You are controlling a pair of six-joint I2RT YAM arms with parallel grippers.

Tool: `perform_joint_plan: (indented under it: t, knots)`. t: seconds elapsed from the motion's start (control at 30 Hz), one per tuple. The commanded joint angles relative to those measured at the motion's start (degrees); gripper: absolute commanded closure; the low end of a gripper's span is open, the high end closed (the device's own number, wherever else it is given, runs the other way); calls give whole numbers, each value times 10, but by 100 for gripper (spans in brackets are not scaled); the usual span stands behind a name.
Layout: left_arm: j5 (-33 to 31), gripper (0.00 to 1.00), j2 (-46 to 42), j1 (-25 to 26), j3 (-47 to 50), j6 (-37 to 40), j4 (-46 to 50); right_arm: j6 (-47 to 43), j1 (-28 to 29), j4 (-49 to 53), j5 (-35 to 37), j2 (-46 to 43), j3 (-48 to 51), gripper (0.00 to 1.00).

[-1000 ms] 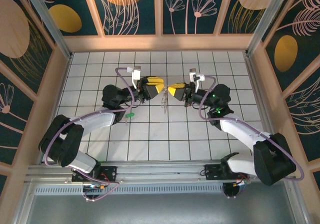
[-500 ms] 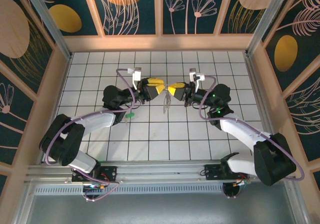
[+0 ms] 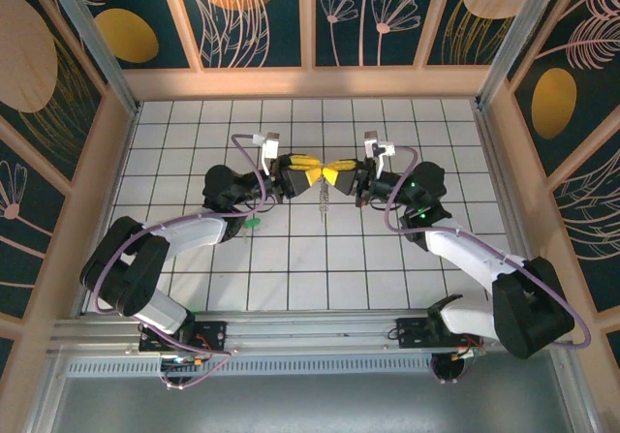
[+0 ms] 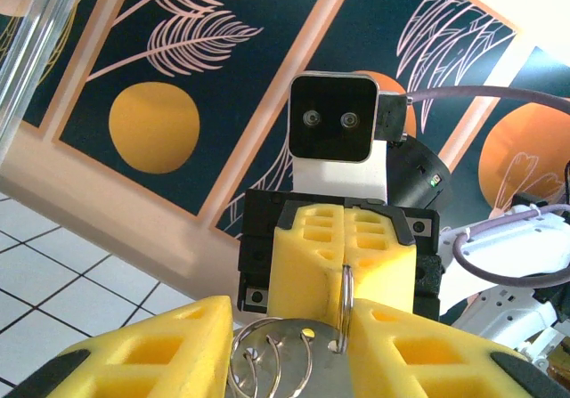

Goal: Put the keys on the keyring

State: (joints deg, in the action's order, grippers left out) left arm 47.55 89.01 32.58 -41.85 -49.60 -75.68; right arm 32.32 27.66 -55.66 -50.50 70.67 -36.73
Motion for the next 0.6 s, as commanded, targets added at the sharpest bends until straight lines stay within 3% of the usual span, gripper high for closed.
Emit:
perform_joint_plan:
  t: [0.0, 0.57]
  knots:
    - [2, 62, 0, 2, -14, 3, -23, -1, 5, -29, 2, -1, -16, 100]
    - [-33, 60, -11, 2, -4, 12, -25, -15, 3, -12, 8, -1, -10, 100]
